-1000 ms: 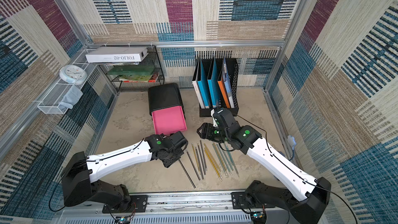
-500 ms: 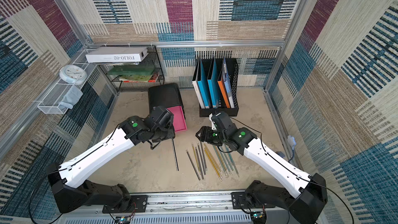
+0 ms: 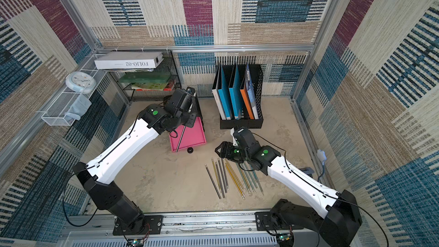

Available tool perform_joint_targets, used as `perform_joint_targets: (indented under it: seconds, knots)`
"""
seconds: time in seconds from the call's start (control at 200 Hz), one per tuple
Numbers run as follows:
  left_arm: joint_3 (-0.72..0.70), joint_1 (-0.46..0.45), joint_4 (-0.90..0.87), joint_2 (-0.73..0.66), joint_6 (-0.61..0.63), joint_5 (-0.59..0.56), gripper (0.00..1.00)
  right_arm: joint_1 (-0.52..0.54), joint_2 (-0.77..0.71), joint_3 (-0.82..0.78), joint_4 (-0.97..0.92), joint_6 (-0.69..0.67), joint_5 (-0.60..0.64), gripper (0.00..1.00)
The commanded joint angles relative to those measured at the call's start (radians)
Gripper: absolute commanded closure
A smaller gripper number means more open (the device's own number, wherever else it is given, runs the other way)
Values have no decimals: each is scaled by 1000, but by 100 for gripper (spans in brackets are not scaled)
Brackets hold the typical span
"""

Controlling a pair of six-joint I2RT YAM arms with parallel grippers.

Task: Please place the pencils in the drawer according to their color
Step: Place the pencil in the drawer.

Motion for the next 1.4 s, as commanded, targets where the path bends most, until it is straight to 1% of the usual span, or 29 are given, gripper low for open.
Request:
perform_joint_targets:
  seconds: [0.0,0.1,0.21,0.391,0.571,0.701,0.982,1.142,1.192,1.297,1.372,1.397]
  knots:
    - [-17,5,98,15,210,-74,100,1,-12,-19,76,21,23,33]
    - [-62,14,173,18,261,-74,100,0,-26,-39,99,30,31,33]
    - [-92,26,235,27,273,-59,100,0,-33,-52,110,34,40,33]
    - [-115,34,306,65,260,-51,100,1,-41,-66,115,38,48,33]
    - [-135,39,360,96,215,-57,100,0,-45,-70,105,35,55,32]
    - [-167,48,380,91,187,-53,100,0,-49,-73,99,33,60,33]
    - [-286,56,409,53,164,-52,100,0,-46,-73,95,28,62,33]
    - [-313,58,405,44,161,-43,100,0,-46,-71,94,25,66,33]
    - [-310,58,396,47,163,-34,93,1,-44,-70,93,25,66,32]
    - [-297,59,380,58,163,-16,70,0,-38,-63,85,23,66,32]
    - [-286,59,369,63,160,-2,56,0,-36,-60,80,21,66,31]
    - [-282,59,365,67,159,4,53,1,-35,-58,78,21,67,31]
